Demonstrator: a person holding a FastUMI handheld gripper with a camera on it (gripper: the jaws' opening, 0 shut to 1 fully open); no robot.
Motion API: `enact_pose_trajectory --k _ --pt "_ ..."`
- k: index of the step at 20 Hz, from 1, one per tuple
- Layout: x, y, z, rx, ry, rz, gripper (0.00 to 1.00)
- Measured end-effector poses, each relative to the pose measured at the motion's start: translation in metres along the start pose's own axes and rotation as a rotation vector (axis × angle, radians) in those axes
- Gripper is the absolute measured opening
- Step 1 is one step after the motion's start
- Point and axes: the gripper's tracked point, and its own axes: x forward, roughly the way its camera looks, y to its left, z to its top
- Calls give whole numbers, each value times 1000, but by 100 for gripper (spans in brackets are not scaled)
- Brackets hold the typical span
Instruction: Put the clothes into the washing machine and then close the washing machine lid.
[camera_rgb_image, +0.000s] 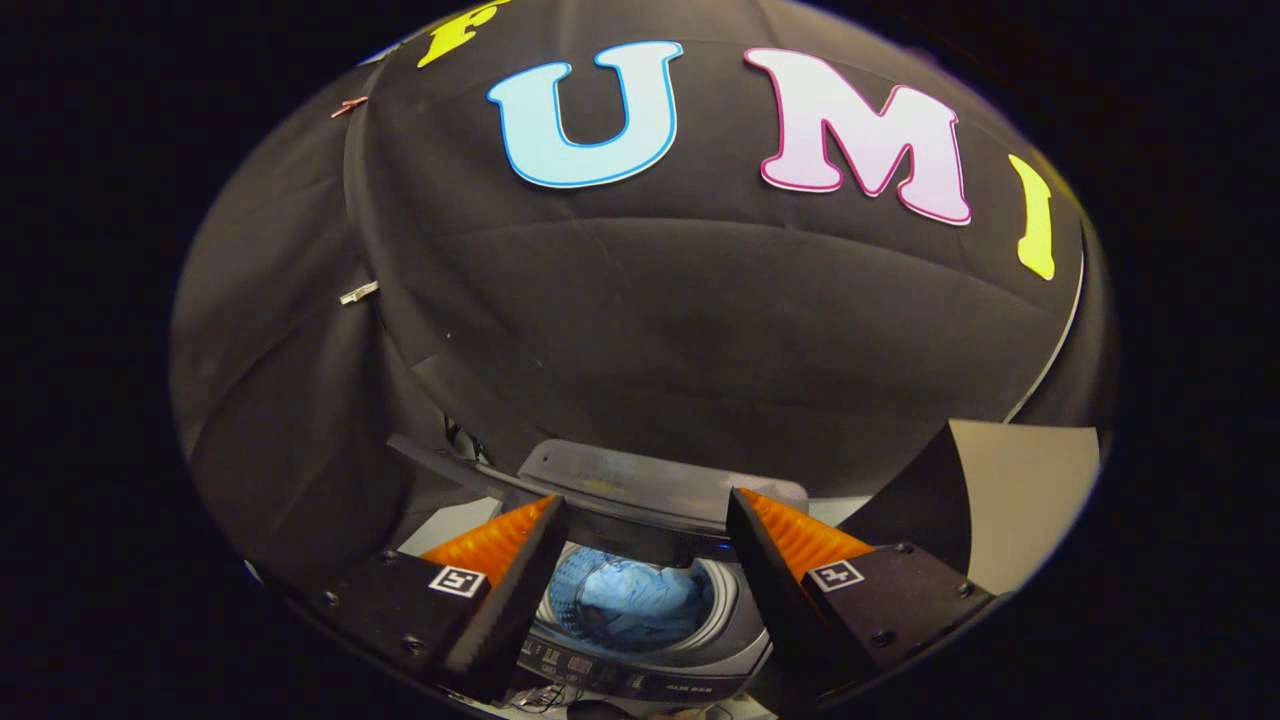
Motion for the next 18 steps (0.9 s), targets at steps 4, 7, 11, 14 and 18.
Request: enact_pose_trajectory --k 4,7,11,14,18 --pt "-10 8 -46 54 89 20 100" --pt "-17 11 -65 69 102 23 98" --pt "-33 13 -60 59 67 27 99" --pt "-42 17 -58 43 45 36 99" --pt "-52 24 -55 28 33 57 99"
